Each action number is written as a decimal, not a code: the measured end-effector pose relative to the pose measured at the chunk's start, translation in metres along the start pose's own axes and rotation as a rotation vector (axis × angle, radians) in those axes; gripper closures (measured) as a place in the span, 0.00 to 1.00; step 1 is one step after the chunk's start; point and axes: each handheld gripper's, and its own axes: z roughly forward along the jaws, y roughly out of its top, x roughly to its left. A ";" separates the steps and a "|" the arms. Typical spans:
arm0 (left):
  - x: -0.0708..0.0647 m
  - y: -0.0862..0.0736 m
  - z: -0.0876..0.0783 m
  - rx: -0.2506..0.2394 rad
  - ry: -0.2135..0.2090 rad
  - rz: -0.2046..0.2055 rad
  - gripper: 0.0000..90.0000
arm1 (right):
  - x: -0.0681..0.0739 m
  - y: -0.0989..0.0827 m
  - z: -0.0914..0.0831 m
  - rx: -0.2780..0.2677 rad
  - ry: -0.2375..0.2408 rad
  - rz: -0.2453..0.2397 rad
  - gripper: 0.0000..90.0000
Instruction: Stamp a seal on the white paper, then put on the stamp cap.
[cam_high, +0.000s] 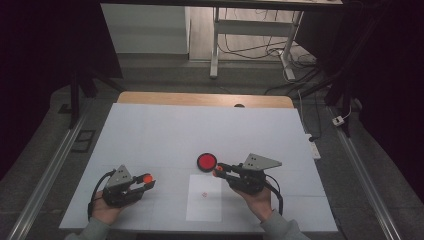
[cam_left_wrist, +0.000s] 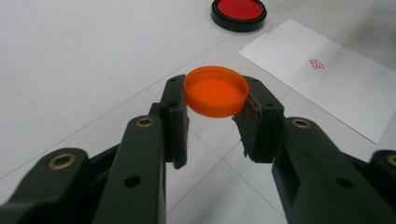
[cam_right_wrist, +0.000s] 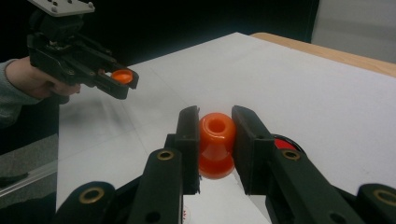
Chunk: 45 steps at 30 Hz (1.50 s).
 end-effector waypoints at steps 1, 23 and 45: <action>0.000 0.000 0.001 0.002 0.000 0.003 0.72 | 0.000 0.000 0.000 -0.002 0.001 0.000 0.80; -0.007 0.006 0.007 0.000 -0.017 0.021 0.72 | -0.001 0.008 -0.008 -0.032 -0.010 -0.008 0.80; -0.020 0.024 0.024 -0.009 -0.055 0.066 0.72 | -0.001 0.011 -0.007 -0.046 -0.002 -0.003 0.80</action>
